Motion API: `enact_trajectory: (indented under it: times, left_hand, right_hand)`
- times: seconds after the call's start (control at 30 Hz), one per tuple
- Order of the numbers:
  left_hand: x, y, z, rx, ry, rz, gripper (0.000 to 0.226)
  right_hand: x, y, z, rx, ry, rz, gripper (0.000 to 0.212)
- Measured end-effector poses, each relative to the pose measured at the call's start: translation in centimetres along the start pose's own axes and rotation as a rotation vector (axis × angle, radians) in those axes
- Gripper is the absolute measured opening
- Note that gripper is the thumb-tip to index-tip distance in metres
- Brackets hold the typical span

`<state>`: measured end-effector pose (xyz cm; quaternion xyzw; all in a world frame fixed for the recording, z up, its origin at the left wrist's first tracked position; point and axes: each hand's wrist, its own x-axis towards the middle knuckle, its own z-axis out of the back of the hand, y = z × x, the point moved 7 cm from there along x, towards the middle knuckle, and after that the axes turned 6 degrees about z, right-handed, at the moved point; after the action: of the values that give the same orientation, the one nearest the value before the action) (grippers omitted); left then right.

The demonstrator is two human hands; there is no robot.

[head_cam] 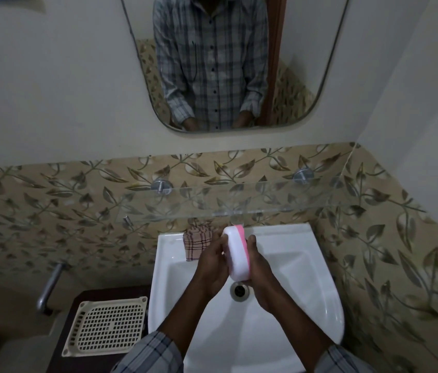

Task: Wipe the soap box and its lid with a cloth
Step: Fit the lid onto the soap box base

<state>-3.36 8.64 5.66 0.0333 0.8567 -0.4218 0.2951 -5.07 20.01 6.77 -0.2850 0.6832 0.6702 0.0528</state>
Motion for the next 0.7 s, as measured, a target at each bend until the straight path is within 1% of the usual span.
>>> enact_trajectory:
  times: [0.07, 0.1, 0.17, 0.2, 0.27, 0.33, 0.37, 0.43, 0.53, 0.63, 0.7]
  left_hand:
    - [-0.1, 0.1, 1.0, 0.053, 0.001, 0.041, 0.029]
    - [-0.2, 0.3, 1.6, 0.091, -0.017, 0.063, 0.025]
    - [-0.4, 1.2, 3.0, 0.087, -0.075, 0.108, 0.026]
    - [-0.5, 1.6, 3.6, 0.068, -0.099, 0.11, 0.031]
    - [-0.8, 1.8, 4.1, 0.056, -0.133, 0.089, 0.039]
    - [-1.5, 1.5, 4.3, 0.084, -0.184, 0.047, 0.036]
    - [-2.0, 1.3, 4.4, 0.095, -0.204, 0.02, 0.032]
    - [-3.0, 0.8, 4.3, 0.117, -0.215, -0.029, 0.025]
    - [-4.1, -1.6, 3.3, 0.2, -0.261, -0.136, 0.017]
    - [-4.2, -6.1, 1.2, 0.283, -0.29, -0.287, 0.014]
    - [-3.7, -9.1, -0.5, 0.335, -0.293, -0.367, 0.022]
  right_hand:
    - [0.5, -0.4, 1.1, -0.027, -0.062, -0.109, 0.075]
    - [0.7, -0.6, 1.6, 0.001, -0.078, -0.151, 0.079]
    - [1.1, -0.8, 2.7, 0.087, -0.115, -0.161, 0.082]
    - [1.2, -1.0, 3.4, 0.107, -0.14, -0.141, 0.078]
    - [1.0, -1.2, 4.2, 0.092, -0.158, -0.041, 0.056]
    - [0.6, -1.6, 4.5, 0.045, -0.133, 0.104, 0.03]
    - [0.3, -1.8, 4.7, 0.03, -0.136, 0.159, 0.025]
    - [-0.3, -1.7, 5.3, 0.024, -0.191, 0.222, 0.029]
    - [-0.6, 1.2, 5.5, -0.013, -0.267, 0.315, 0.033]
    - [0.0, 6.4, 5.2, -0.112, -0.284, 0.44, 0.018]
    - [0.6, 10.3, 4.7, -0.184, -0.285, 0.522, 0.011]
